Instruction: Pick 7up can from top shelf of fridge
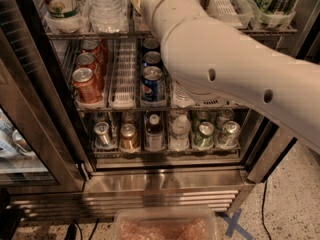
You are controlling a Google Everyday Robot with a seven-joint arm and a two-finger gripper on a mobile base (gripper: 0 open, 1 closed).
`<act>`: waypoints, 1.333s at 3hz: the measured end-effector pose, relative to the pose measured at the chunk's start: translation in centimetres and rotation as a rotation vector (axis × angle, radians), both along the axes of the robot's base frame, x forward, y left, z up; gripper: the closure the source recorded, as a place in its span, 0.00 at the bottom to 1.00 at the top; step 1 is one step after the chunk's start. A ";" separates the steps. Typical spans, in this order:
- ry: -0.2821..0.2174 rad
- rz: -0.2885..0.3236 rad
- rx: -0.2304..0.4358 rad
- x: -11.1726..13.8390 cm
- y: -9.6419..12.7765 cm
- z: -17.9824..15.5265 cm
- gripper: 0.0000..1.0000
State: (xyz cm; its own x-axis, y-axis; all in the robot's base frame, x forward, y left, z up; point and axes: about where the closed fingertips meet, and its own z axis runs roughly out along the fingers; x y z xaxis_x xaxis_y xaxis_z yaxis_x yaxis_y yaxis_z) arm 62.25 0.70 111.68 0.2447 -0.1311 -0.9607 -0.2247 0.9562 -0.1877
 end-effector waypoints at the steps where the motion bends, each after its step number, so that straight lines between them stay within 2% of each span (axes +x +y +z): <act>1: -0.024 0.015 0.035 -0.7 0.2 1.5 1.00; 3: 0.050 0.005 -0.038 -3.7 -3.0 0.3 1.00; 4: 0.049 0.004 -0.039 -3.7 -3.1 0.1 1.00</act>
Offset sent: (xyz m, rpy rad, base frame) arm -0.0417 -0.0214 -0.0098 -0.0430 0.1138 0.0550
